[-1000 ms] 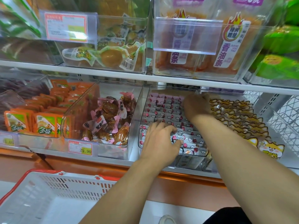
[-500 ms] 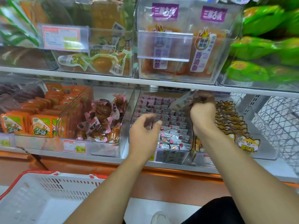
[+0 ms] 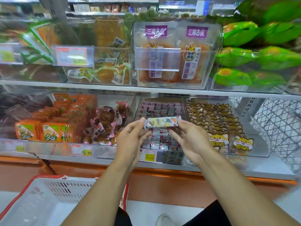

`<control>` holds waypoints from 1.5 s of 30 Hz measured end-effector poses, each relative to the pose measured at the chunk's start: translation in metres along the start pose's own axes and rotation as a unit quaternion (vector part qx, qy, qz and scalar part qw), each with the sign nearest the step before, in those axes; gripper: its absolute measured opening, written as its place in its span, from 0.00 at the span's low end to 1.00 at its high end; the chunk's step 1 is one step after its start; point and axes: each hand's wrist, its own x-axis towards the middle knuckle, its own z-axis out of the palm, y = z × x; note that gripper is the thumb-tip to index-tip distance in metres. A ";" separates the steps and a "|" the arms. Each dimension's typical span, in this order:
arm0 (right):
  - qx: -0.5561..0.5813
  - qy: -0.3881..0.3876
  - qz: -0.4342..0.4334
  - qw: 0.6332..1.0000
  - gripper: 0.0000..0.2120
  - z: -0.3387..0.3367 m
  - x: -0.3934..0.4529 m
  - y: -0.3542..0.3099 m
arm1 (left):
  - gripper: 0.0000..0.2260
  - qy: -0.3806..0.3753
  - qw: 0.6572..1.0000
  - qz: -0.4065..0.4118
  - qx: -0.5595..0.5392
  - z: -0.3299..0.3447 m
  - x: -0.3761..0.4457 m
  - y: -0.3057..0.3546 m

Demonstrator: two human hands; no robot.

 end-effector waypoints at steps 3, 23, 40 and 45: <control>-0.012 -0.023 0.015 1.000 0.09 0.001 0.004 0.003 | 0.09 0.020 1.000 0.003 0.005 0.000 0.003 -0.001; -0.275 -0.230 -0.064 0.931 0.28 -0.007 0.016 0.013 | 0.06 0.111 0.993 0.029 0.029 -0.010 0.019 -0.009; -0.232 -0.132 -0.045 0.963 0.10 -0.007 0.030 0.015 | 0.15 -0.078 0.986 0.050 0.141 -0.004 0.008 -0.007; -0.231 -0.135 -0.007 0.963 0.17 -0.009 0.032 0.014 | 0.14 -0.056 0.986 0.069 0.144 -0.002 0.009 -0.012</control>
